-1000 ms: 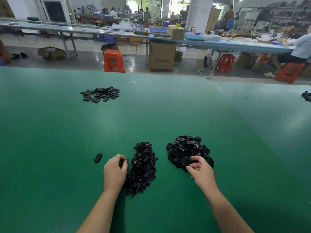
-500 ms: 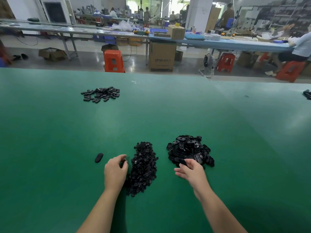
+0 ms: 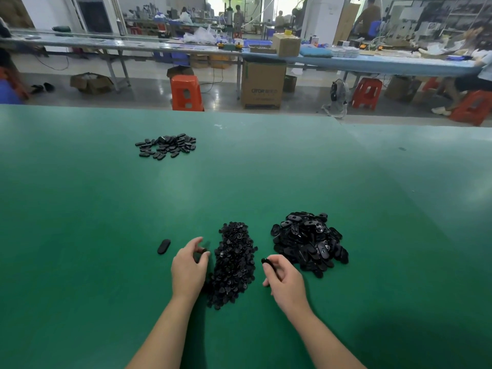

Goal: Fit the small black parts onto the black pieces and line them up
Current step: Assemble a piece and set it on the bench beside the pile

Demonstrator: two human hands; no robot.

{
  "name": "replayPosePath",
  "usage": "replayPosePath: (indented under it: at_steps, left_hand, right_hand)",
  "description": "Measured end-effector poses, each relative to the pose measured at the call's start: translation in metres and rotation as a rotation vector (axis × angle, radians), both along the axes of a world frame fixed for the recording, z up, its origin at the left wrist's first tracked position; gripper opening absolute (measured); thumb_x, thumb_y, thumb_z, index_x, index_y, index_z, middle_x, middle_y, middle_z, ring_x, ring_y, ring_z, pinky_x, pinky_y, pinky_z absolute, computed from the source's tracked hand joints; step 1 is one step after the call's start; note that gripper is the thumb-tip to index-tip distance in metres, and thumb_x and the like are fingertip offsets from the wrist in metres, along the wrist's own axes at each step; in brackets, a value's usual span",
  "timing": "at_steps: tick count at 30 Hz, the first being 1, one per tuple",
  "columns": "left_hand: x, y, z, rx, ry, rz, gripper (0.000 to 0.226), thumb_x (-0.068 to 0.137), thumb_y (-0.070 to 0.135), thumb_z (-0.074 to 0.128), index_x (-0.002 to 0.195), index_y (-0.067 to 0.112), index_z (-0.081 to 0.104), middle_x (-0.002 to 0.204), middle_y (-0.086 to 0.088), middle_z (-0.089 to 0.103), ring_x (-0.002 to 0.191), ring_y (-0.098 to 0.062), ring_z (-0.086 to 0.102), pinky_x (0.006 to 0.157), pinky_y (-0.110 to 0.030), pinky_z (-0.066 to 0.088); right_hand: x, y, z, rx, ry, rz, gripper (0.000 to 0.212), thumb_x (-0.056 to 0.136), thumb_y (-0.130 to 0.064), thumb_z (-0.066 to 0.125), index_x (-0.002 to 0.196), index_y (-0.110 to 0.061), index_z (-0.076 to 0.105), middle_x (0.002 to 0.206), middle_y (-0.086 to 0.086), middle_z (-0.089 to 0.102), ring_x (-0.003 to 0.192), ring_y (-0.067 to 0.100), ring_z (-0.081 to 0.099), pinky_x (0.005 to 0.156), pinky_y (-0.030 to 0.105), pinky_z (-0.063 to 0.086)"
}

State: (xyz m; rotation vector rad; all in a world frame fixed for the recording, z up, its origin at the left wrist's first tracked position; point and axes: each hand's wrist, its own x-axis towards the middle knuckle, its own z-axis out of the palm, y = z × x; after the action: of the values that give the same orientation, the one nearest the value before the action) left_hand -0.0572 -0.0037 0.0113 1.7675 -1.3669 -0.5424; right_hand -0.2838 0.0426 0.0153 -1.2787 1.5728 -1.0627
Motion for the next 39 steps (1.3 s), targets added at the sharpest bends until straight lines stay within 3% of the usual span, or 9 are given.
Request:
replayPosePath:
  at_steps: [4, 9, 13, 17, 21, 25, 29, 39]
  left_hand:
    - [-0.0003, 0.0003, -0.0001, 0.008, 0.016, -0.005, 0.04, 0.091, 0.012, 0.07, 0.13, 0.018, 0.063, 0.091, 0.014, 0.069, 0.064, -0.014, 0.054, 0.07, -0.033, 0.05]
    - [0.0003, -0.0012, -0.0017, 0.011, 0.034, 0.014, 0.034, 0.09, 0.011, 0.07, 0.123, 0.018, 0.067, 0.093, 0.012, 0.07, 0.071, -0.014, 0.058, 0.077, -0.036, 0.052]
    - [0.0011, -0.0017, -0.0034, 0.002, 0.002, 0.01, 0.027, 0.09, 0.015, 0.072, 0.116, 0.018, 0.073, 0.097, 0.006, 0.072, 0.081, -0.014, 0.063, 0.081, -0.033, 0.052]
    - [0.0009, -0.0016, -0.0032, -0.002, -0.019, 0.01, 0.022, 0.09, 0.017, 0.073, 0.111, 0.015, 0.076, 0.103, 0.001, 0.074, 0.094, -0.015, 0.065, 0.087, -0.031, 0.05]
    - [0.0008, -0.0011, -0.0026, 0.006, -0.018, 0.006, 0.017, 0.091, 0.018, 0.073, 0.107, 0.015, 0.077, 0.099, 0.003, 0.073, 0.092, -0.014, 0.064, 0.087, -0.032, 0.051]
    - [0.0012, -0.0003, -0.0008, 0.009, 0.005, 0.002, 0.013, 0.09, 0.016, 0.073, 0.102, 0.019, 0.076, 0.091, 0.011, 0.068, 0.088, -0.013, 0.062, 0.084, -0.033, 0.052]
    - [0.0013, 0.0003, -0.0002, -0.005, 0.016, 0.0, 0.011, 0.089, 0.013, 0.073, 0.097, 0.02, 0.075, 0.089, 0.012, 0.068, 0.084, -0.012, 0.061, 0.079, -0.033, 0.051]
    - [0.0024, 0.0001, -0.0029, 0.012, 0.043, 0.005, 0.018, 0.092, 0.017, 0.071, 0.109, 0.016, 0.077, 0.104, 0.005, 0.073, 0.099, -0.011, 0.063, 0.093, -0.031, 0.049]
  right_hand:
    - [-0.0003, 0.0015, -0.0033, -0.022, -0.047, -0.04, 0.02, 0.099, -0.012, 0.063, 0.105, -0.03, 0.068, 0.084, -0.004, 0.076, 0.075, 0.011, 0.073, 0.062, 0.023, 0.058]
    - [-0.001, -0.0018, -0.0055, -0.03, -0.034, -0.04, 0.027, 0.101, -0.005, 0.056, 0.119, -0.025, 0.061, 0.094, 0.0, 0.075, 0.084, 0.012, 0.074, 0.079, 0.029, 0.061]
    - [-0.0038, -0.0027, -0.0054, -0.037, -0.074, -0.054, 0.021, 0.101, -0.005, 0.056, 0.114, -0.022, 0.061, 0.096, -0.002, 0.075, 0.086, 0.012, 0.075, 0.079, 0.026, 0.061]
    - [-0.0047, -0.0014, -0.0073, -0.012, -0.017, -0.003, 0.026, 0.1, -0.008, 0.06, 0.114, -0.029, 0.068, 0.091, -0.006, 0.078, 0.086, 0.007, 0.074, 0.082, 0.021, 0.059]
    - [-0.0049, -0.0009, -0.0069, -0.035, -0.001, -0.003, 0.03, 0.1, -0.006, 0.06, 0.113, -0.032, 0.068, 0.098, -0.003, 0.075, 0.085, 0.009, 0.073, 0.083, 0.024, 0.059]
    - [-0.0044, -0.0003, -0.0054, -0.022, -0.003, -0.026, 0.028, 0.1, -0.01, 0.06, 0.116, -0.033, 0.065, 0.084, -0.002, 0.076, 0.079, 0.009, 0.073, 0.079, 0.023, 0.059]
    - [-0.0035, -0.001, -0.0052, -0.025, -0.008, -0.064, 0.018, 0.102, -0.01, 0.058, 0.111, -0.024, 0.065, 0.082, -0.004, 0.076, 0.078, 0.009, 0.073, 0.08, 0.028, 0.061]
    - [-0.0008, -0.0019, -0.0038, -0.039, -0.065, -0.105, 0.014, 0.105, -0.008, 0.051, 0.105, -0.021, 0.058, 0.096, -0.002, 0.075, 0.081, 0.013, 0.076, 0.078, 0.033, 0.062]
